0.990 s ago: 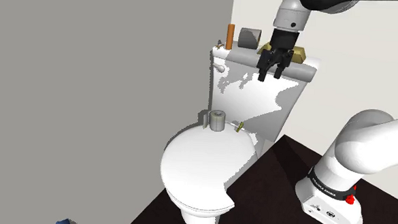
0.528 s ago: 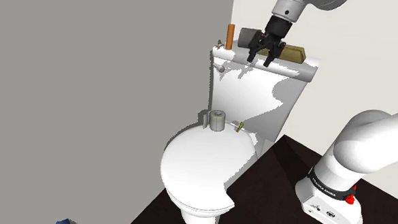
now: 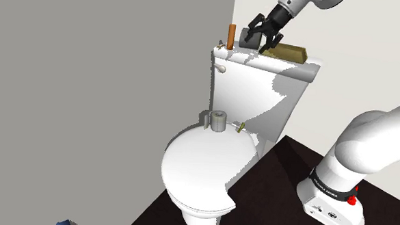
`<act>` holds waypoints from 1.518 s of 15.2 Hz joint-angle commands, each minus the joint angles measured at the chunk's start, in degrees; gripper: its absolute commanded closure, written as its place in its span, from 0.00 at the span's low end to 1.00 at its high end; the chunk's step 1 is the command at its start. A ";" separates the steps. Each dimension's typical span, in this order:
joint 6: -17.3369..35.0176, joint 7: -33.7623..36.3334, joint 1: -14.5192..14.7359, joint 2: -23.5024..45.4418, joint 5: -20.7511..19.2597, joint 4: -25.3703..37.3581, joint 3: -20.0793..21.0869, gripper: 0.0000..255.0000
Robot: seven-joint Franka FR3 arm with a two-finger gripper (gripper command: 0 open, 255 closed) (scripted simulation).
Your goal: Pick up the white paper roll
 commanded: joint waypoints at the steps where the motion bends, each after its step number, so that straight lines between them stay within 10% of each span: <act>1: 1.79 -0.69 0.13 2.23 3.46 1.96 -2.38 0.00; 19: 5.51 -11.95 0.65 21.69 44.35 15.30 -25.08 0.00; 23: 6.02 -14.70 0.62 22.31 45.91 13.30 -25.29 0.00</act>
